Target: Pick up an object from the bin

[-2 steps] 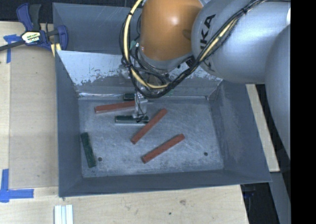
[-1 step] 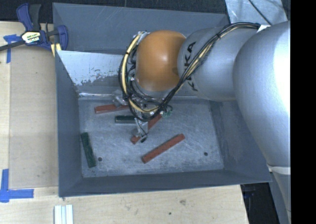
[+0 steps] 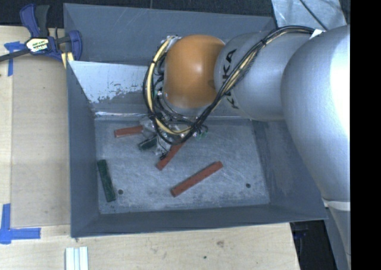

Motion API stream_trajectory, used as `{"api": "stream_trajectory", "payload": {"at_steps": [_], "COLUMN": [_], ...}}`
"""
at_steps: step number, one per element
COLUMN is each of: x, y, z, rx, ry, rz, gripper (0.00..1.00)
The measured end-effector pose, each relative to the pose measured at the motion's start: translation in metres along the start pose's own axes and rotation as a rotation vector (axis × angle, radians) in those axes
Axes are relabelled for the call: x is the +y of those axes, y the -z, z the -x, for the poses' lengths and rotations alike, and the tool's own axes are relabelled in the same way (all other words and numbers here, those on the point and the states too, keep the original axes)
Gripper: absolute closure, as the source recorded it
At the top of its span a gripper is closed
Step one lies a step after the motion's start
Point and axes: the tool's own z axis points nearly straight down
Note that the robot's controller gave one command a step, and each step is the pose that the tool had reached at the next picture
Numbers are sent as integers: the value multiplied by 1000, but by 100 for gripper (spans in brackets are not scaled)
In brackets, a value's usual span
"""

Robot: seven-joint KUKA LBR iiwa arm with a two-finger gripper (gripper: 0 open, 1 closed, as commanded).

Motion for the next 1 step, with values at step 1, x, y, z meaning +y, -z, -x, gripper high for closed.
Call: {"api": "stream_trajectory", "payload": {"at_steps": [1], "x": [-9], "y": [153], "z": [-8], "rx": [8], "ry": [300], "rz": [2], "gripper": [100]}}
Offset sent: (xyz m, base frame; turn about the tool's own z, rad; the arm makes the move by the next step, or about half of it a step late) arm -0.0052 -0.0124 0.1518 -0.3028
